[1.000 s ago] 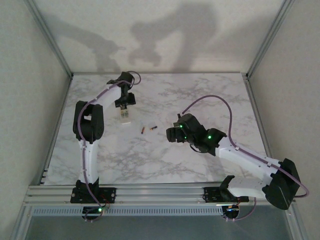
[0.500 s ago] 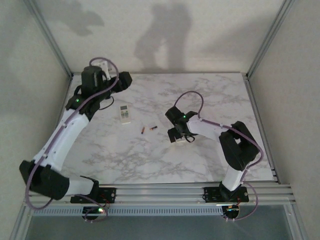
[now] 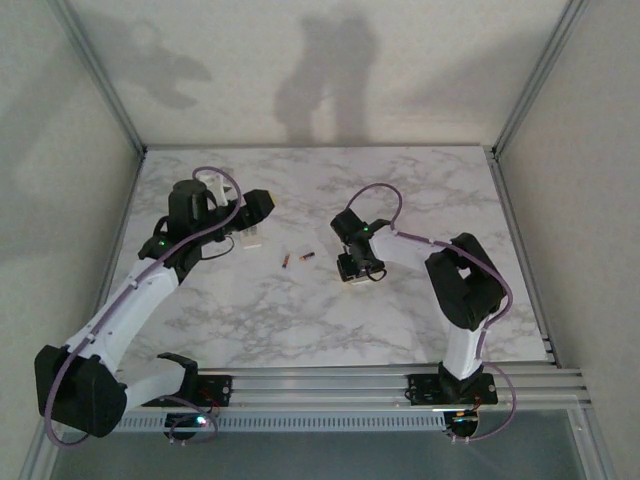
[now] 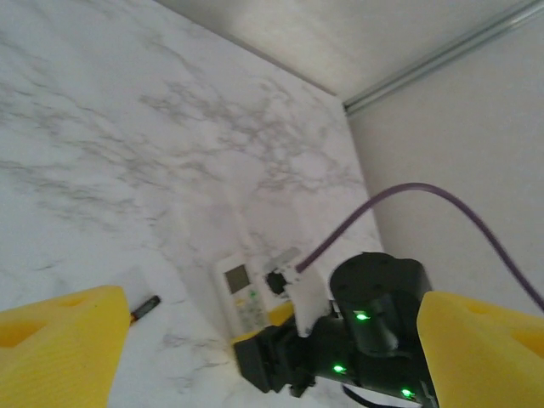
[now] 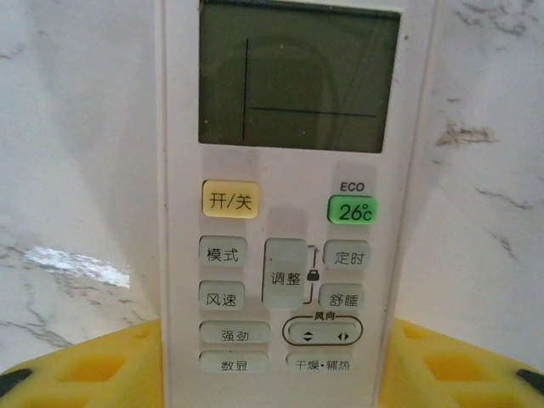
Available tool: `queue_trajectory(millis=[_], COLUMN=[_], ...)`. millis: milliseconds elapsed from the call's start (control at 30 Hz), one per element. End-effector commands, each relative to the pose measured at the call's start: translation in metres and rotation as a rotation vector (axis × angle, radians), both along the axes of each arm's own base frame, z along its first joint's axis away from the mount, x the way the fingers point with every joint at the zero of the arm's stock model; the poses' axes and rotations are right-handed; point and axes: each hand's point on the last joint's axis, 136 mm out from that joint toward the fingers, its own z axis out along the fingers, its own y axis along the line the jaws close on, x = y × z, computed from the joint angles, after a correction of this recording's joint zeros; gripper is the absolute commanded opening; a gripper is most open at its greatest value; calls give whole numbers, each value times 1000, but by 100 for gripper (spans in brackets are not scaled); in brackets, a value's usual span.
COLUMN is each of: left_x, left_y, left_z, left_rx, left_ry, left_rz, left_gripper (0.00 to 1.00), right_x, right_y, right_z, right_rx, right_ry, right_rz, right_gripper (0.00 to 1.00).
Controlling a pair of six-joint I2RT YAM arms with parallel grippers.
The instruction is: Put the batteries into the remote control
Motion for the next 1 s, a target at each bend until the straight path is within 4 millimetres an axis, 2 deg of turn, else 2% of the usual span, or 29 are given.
queue_trajectory(millis=[0, 100, 233, 433, 567, 667, 800, 967], left_x=[-6, -6, -10, -4, -3, -5, -9, -15], left_y=[-13, -17, -50, -91, -116, -127, -129, -135], left_z=[14, 4, -8, -43, -45, -52, -63, -65], left_rx=[-97, -103, -44, -67, -76, -60, -64, -42], left_ry=[-17, 40, 74, 204, 227, 252, 288, 296], left_rz=[-60, -43, -88, -127, -168, -186, -183, -222], left_gripper=[88, 87, 84, 78, 73, 63, 39, 17], right_x=[-7, -12, -31, -57, -67, -70, -69, -68], right_y=[7, 19, 44, 69, 75, 78, 78, 82], right_z=[16, 50, 91, 141, 156, 163, 164, 168], right_rx=[91, 230, 448, 571, 594, 606, 598, 611], right_ry=[-16, -86, -134, -237, -265, -284, -282, -278], right_rz=[8, 37, 104, 233, 286, 311, 307, 295], right_gripper=[45, 44, 42, 42, 42, 42, 42, 44])
